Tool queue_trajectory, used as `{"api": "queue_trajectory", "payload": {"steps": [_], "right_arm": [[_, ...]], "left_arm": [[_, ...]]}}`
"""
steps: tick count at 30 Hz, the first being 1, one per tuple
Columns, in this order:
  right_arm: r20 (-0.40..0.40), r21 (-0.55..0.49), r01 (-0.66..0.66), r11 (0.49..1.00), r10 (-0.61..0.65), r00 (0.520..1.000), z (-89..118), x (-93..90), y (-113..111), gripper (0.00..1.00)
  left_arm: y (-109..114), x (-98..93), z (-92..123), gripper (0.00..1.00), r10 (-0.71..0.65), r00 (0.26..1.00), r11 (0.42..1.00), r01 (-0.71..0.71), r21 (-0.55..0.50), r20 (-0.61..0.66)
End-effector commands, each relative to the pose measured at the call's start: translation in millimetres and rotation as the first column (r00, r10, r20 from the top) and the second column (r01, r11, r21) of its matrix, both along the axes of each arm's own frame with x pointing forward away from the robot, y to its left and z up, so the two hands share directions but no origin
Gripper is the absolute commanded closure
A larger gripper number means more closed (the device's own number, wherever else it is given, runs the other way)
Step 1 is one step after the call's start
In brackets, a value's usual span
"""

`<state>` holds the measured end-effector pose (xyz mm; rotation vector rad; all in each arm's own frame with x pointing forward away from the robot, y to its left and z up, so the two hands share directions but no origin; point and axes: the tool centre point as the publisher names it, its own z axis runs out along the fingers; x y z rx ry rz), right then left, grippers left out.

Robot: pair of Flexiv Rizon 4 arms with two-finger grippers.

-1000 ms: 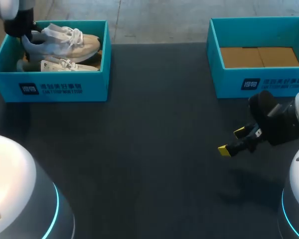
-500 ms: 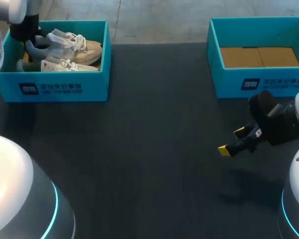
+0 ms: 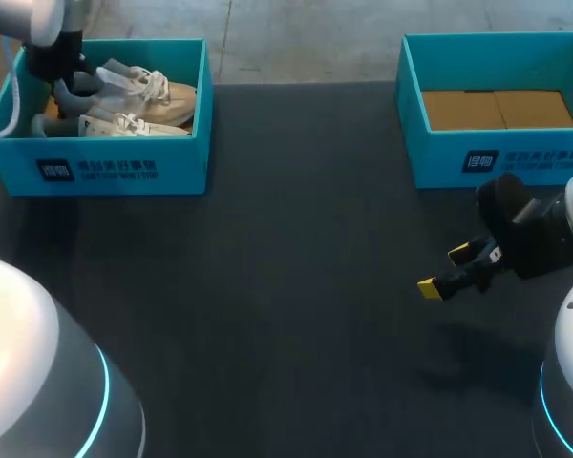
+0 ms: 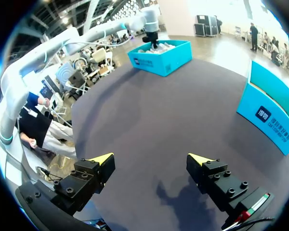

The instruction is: Take the shoe out of the shoebox, open the shoe tongue, remove and reinsert the insole, then place the shoe into the shoebox

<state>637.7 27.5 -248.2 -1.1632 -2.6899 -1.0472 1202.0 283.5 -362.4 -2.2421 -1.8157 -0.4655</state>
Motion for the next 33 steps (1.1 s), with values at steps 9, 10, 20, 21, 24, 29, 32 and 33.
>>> {"api": "queue_trajectory", "payload": {"steps": [9, 10, 20, 21, 24, 29, 32, 33], "right_arm": [[0.002, 0.001, 0.000, 1.000, 0.000, 1.000, -0.1, -1.4, -0.5, 0.00], [0.002, 0.001, 0.000, 1.000, 0.000, 1.000, -0.1, -1.4, -0.5, 0.00], [0.002, 0.001, 0.000, 1.000, 0.000, 1.000, -0.1, -1.4, -0.5, 0.00], [0.002, 0.001, 0.000, 1.000, 0.000, 1.000, -0.1, -1.4, -0.5, 0.00], [0.002, 0.001, 0.000, 1.000, 0.000, 1.000, -0.1, -1.4, -0.5, 0.00], [0.002, 0.001, 0.000, 1.000, 0.000, 1.000, -0.1, -1.4, -0.5, 0.00], [0.002, 0.001, 0.000, 1.000, 0.000, 1.000, -0.1, -1.4, -0.5, 0.00], [0.002, 0.001, 0.000, 1.000, 0.000, 1.000, -0.1, -1.4, -0.5, 0.00]], "left_arm": [[-1.3, 1.9, -2.7, 0.96, 0.020, 1.000, 1.000, -0.020, 0.010, -0.006], [-0.8, 1.8, -2.5, 0.87, 0.019, 1.000, 1.000, -0.019, 0.010, -0.006], [3.5, 2.4, 9.2, 0.42, 0.013, 1.000, 1.000, -0.013, -0.006, 0.002], [3.3, 2.3, 12.3, 0.37, 0.013, 1.000, 1.000, -0.013, -0.015, 0.005], [1.3, 0.9, 25.1, 0.24, 0.013, 1.000, 0.999, -0.012, -0.039, 0.011], [-4.7, -6.0, 51.8, 0.09, 0.012, 1.000, 0.995, -0.008, -0.103, 0.029], [-7.6, -11.4, 65.1, 0.06, 0.016, 0.999, 0.990, -0.011, -0.138, 0.034], [-8.4, -13.2, 68.4, 0.06, 0.018, 0.999, 0.988, -0.012, -0.152, 0.042]]}}
